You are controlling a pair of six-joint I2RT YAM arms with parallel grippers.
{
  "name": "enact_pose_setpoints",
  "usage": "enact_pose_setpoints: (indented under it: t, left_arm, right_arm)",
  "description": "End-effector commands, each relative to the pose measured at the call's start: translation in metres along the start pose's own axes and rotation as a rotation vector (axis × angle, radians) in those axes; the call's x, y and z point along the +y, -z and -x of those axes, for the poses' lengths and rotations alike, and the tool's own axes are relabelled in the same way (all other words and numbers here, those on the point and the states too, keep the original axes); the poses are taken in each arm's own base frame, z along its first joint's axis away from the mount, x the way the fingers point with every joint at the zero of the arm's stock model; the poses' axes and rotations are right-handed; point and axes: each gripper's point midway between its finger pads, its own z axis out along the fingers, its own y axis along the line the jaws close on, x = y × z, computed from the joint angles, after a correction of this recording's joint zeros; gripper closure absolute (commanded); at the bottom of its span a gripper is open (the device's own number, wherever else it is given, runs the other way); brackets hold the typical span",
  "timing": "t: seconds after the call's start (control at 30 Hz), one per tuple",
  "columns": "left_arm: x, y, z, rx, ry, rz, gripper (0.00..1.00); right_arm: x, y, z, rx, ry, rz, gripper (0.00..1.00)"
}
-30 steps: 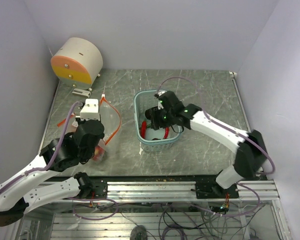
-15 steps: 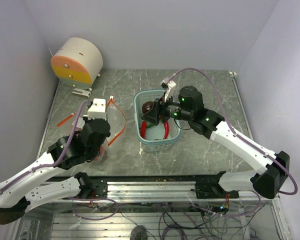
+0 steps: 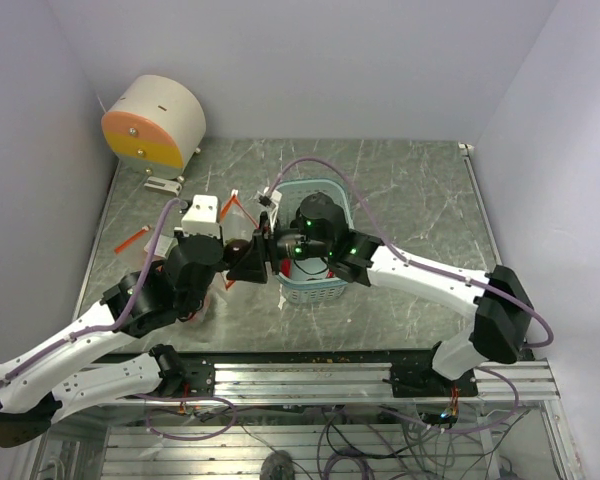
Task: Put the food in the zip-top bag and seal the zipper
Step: Place the fake vegetable in the zipper food storage bag.
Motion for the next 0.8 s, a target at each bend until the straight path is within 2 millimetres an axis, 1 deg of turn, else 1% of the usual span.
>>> enact_pose_setpoints:
  t: [0.0,0.03,0.1,0.2,0.3,0.33,0.4,0.43,0.47,0.5,0.6,0.63,0.77]
  left_arm:
    - [-0.015,-0.001,0.004,-0.017,0.049,-0.070,0.93]
    - [-0.018,-0.001,0.005,-0.017,0.060,-0.085,0.93]
    - [-0.023,0.002,0.007,-0.016,0.080,-0.117,0.93]
    - [-0.030,0.008,0.011,-0.014,0.116,-0.177,0.93]
    - [-0.033,0.016,0.015,-0.017,0.153,-0.227,0.93]
    - [-0.033,0.018,0.015,-0.016,0.160,-0.235,0.93]
    - [-0.029,0.022,0.018,-0.020,0.174,-0.239,0.93]
    - [-0.028,0.023,0.018,-0.021,0.177,-0.239,0.93]
    - [-0.026,0.024,0.019,-0.021,0.179,-0.236,0.93]
    - [-0.024,0.025,0.019,-0.022,0.180,-0.231,0.93]
    - [-0.021,0.024,0.016,-0.020,0.180,-0.214,0.93]
    - [-0.020,0.023,0.014,-0.017,0.176,-0.206,0.93]
    - [-0.017,0.016,0.001,0.000,0.162,-0.164,0.93]
  right_arm:
    - [-0.020,-0.010,0.026,-0.112,-0.018,-0.088,0.96]
    - [-0.036,-0.012,0.030,-0.138,-0.029,-0.169,0.96]
    - [-0.062,-0.013,0.029,-0.146,-0.045,-0.292,0.96]
    - [-0.089,-0.013,0.029,-0.159,-0.054,-0.424,0.96]
    - [-0.116,-0.007,0.030,-0.156,-0.067,-0.573,0.94]
    - [-0.125,-0.004,0.029,-0.152,-0.072,-0.629,0.93]
    - [-0.135,-0.002,0.028,-0.146,-0.071,-0.684,0.84]
    - [-0.137,-0.002,0.028,-0.147,-0.067,-0.691,0.80]
    - [-0.135,-0.002,0.029,-0.148,-0.060,-0.685,0.73]
    - [-0.133,-0.002,0.030,-0.146,-0.052,-0.674,0.60]
    - [-0.119,0.000,0.037,-0.151,-0.024,-0.637,0.08]
    - [-0.112,0.003,0.039,-0.154,-0.013,-0.623,0.01]
    - [-0.081,0.019,0.050,-0.162,0.037,-0.555,0.00]
